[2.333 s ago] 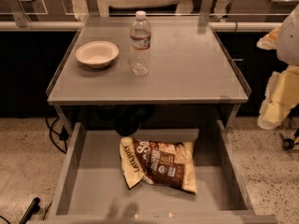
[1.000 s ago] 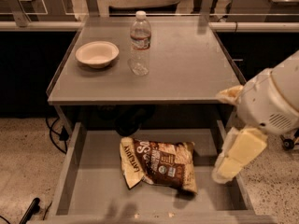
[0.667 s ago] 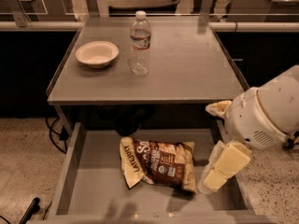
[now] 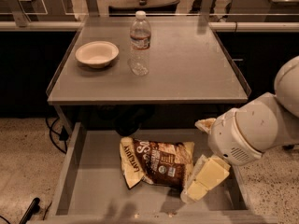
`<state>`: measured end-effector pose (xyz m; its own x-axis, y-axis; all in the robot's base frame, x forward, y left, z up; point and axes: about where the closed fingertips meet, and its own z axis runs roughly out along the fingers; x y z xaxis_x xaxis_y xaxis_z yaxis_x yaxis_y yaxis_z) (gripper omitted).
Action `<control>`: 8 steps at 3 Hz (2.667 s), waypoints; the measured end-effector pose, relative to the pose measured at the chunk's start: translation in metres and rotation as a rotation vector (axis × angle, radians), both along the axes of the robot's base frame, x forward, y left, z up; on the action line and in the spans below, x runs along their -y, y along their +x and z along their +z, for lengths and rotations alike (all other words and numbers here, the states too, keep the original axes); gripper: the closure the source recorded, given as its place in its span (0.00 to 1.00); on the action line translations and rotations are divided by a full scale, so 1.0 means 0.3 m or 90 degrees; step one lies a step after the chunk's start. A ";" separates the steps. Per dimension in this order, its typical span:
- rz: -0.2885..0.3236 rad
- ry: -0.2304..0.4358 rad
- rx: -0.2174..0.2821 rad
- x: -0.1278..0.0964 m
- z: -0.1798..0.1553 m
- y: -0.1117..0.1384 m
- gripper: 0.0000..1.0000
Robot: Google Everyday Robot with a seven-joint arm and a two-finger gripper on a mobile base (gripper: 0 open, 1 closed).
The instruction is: Pick brown chip bag from top drawer and place on counter
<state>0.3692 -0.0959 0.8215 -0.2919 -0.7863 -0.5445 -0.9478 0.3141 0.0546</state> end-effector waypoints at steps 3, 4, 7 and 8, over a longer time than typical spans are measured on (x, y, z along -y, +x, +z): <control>-0.026 0.062 0.040 -0.153 -0.183 0.024 0.00; -0.037 0.063 0.074 -0.210 -0.253 0.094 0.00; -0.031 0.011 0.061 -0.297 -0.529 0.252 0.00; -0.018 -0.005 0.058 -0.324 -0.577 0.294 0.00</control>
Offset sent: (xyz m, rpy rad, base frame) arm 0.0233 0.0608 -0.0734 0.1528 -0.0985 -0.0632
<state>0.4572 0.0014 0.6485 -0.2643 -0.7826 -0.5636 -0.9393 0.3414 -0.0336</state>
